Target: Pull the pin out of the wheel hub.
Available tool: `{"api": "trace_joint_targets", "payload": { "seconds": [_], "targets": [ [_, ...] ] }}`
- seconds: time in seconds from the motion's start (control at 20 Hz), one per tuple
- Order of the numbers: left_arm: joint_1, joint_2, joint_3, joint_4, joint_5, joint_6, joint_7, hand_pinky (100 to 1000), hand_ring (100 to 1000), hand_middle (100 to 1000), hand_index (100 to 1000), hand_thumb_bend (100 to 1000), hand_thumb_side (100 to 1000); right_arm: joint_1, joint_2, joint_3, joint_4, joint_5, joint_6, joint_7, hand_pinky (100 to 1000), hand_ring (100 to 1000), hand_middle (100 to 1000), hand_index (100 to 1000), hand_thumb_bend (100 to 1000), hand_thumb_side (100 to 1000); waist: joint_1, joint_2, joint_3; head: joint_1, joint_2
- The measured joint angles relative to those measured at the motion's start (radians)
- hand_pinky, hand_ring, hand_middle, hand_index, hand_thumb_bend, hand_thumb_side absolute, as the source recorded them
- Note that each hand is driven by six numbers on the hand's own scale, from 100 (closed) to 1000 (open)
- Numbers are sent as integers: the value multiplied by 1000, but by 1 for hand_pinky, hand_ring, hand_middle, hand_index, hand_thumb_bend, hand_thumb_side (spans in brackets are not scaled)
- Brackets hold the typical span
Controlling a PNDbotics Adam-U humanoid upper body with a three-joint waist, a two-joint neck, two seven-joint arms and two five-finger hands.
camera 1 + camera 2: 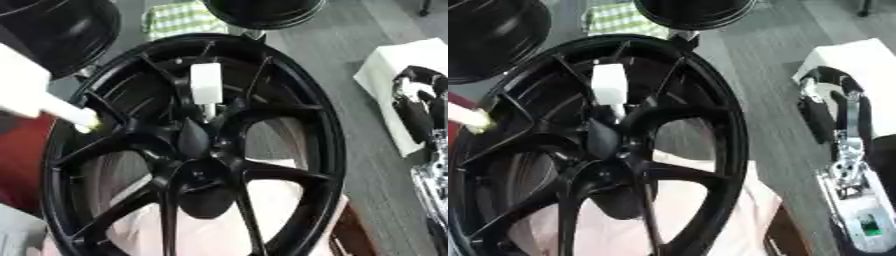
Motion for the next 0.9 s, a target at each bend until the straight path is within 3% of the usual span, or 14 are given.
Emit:
{"api": "trace_joint_targets", "payload": {
  "seconds": [0.2,0.3,0.4,0.45,0.5,0.6,0.7,0.9],
  "targets": [
    [166,16,118,62,-68,-4,98,690,492,202,402,100,251,2,10,-7,-1,2,-3,-10,929,1000,707,783,100,581,-21,0,-1,1,0],
    [218,13,151,93,-122,-8,140,701,510,250,457,100,249,3,15,-12,-1,2,-5,-15,929,1000,707,783,100,581,-26,0,-5,3,0],
    [261,-3,175,122,-170,-11,171,754,628,482,690,100,247,7,16,-13,-1,2,-7,-18,929,1000,707,783,100,579,-33,0,-5,5,1],
    [280,-11,183,135,-187,-14,176,793,729,617,814,100,281,8,16,-15,-1,2,-8,-19,929,1000,707,784,100,579,-36,0,-5,6,1],
    [296,-19,189,146,-204,-18,174,808,771,686,849,100,437,10,17,-17,-1,2,-9,-20,929,1000,707,784,100,579,-40,0,-5,7,1],
    [324,-34,201,158,-235,-34,157,870,855,804,914,100,959,10,18,-18,-1,2,-10,-22,929,1000,707,784,100,578,-43,0,-5,8,1],
    [339,-44,213,162,-261,-56,139,873,854,797,915,203,1000,10,21,-20,-1,2,-10,-25,929,1000,707,784,100,578,-45,0,-4,8,1],
    [351,-47,234,170,-312,-64,142,876,853,785,901,136,1000,11,24,-24,-1,2,-10,-29,929,1000,708,784,100,578,-47,0,-4,8,1]
  ]
}}
